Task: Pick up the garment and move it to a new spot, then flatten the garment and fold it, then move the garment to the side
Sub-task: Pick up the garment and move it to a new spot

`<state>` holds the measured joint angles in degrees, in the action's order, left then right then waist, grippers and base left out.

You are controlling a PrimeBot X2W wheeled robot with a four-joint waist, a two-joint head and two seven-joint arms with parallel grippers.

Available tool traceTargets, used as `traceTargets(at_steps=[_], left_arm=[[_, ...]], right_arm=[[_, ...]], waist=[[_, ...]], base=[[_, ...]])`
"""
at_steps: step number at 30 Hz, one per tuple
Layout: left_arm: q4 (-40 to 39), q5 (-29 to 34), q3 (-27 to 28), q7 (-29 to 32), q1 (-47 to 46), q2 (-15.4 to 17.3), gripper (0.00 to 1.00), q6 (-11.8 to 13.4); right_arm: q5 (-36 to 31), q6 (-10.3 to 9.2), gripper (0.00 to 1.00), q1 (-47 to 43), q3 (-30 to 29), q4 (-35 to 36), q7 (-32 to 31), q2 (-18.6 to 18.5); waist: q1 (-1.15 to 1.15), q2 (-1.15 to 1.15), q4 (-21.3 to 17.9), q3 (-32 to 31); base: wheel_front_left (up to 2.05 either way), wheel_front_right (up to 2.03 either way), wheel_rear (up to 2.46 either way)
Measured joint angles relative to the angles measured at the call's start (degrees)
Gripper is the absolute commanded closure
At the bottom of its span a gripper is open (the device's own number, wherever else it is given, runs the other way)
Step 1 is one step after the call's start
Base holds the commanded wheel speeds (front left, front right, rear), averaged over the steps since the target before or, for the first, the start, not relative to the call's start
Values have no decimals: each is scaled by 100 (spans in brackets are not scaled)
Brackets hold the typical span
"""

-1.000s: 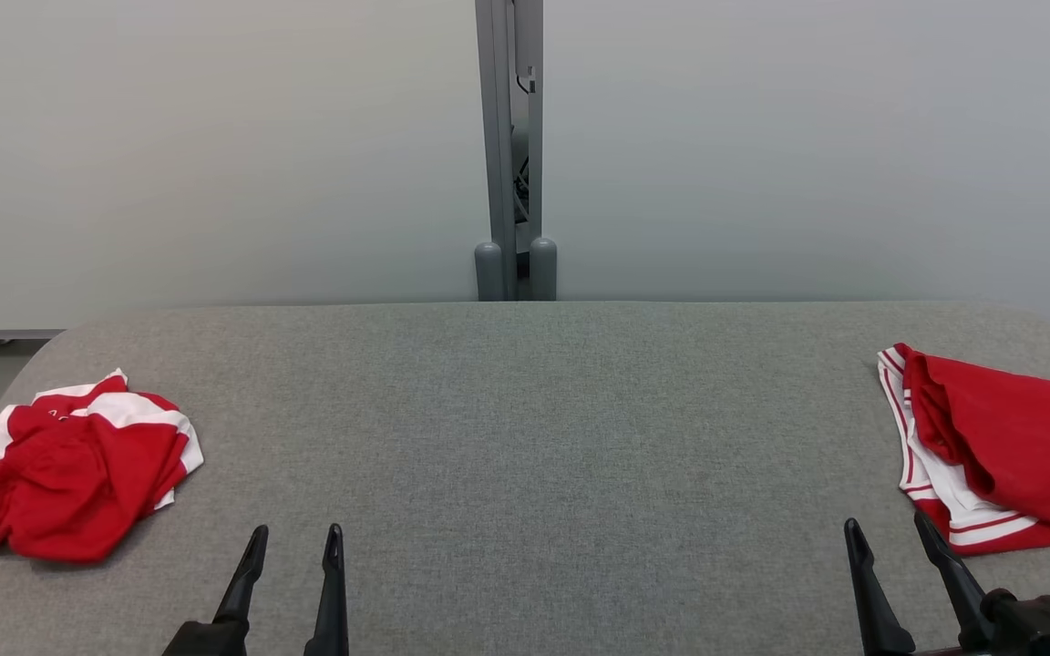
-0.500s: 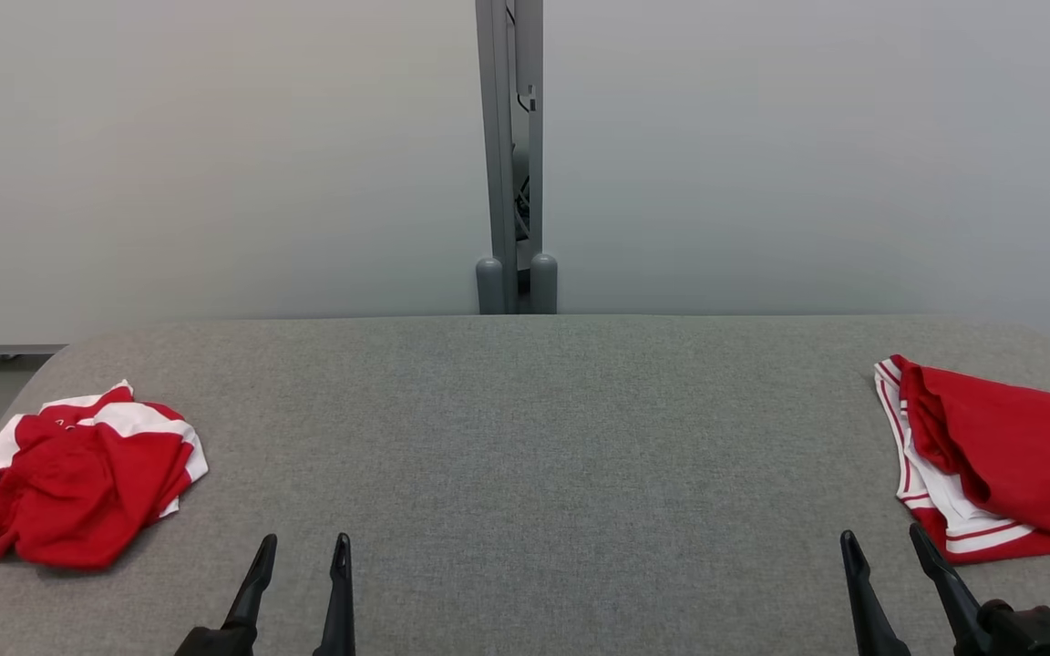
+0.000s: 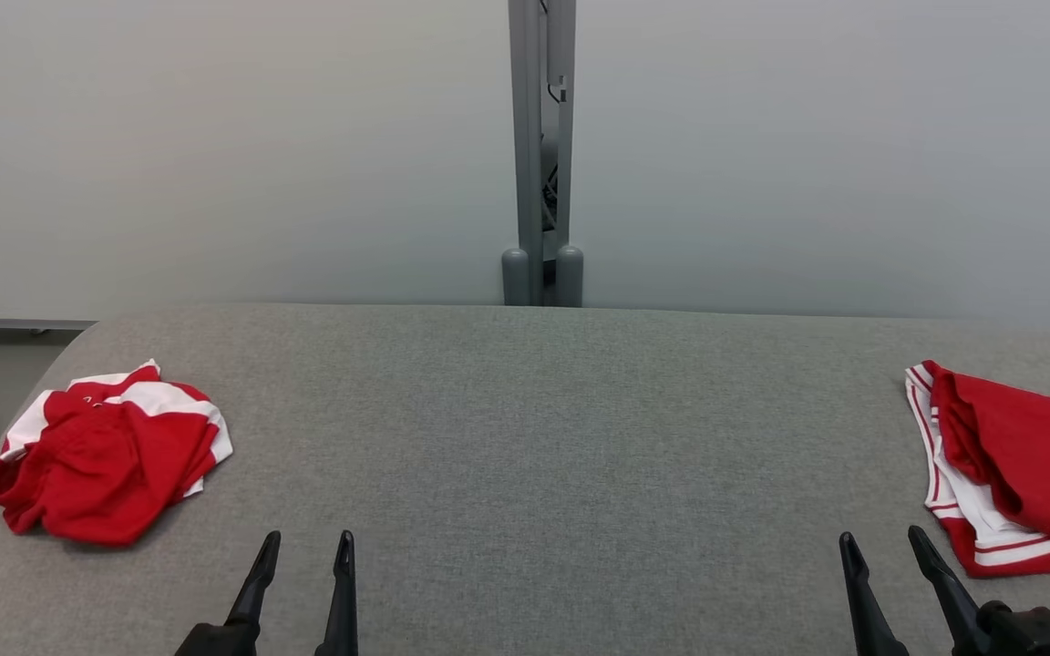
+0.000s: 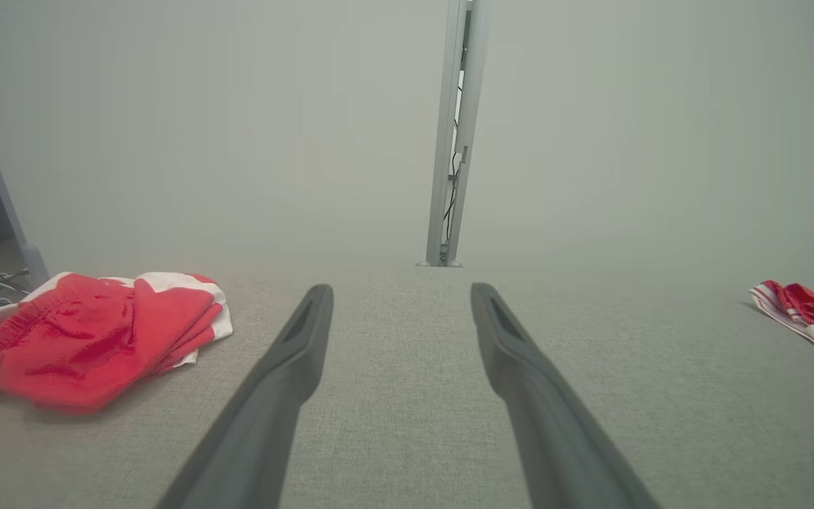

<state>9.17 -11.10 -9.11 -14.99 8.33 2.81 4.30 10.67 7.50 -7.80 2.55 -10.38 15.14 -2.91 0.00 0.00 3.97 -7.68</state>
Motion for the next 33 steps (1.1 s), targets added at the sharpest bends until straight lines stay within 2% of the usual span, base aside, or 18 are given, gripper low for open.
traceTargets(at_steps=[6, 24, 33], left_arm=[[-115, -12, 34, 0, -65, -1, 0, 24], [-439, 40, 55, 0, -165, 0, 0, 81], [-548, -20, 74, 0, -216, -2, 0, 154]], right_arm=[[83, 0, 0, 28, 14, 116, 0, 0], [197, 0, 0, 133, 322, 291, 0, 10], [136, 0, 0, 192, 301, 287, 0, 11]], waist=[[0, 0, 370, 61], [0, 0, 1976, 334], [0, 0, 2382, 542]], base=[[0, 0, 0], [0, 0, 0], [0, 0, 0]])
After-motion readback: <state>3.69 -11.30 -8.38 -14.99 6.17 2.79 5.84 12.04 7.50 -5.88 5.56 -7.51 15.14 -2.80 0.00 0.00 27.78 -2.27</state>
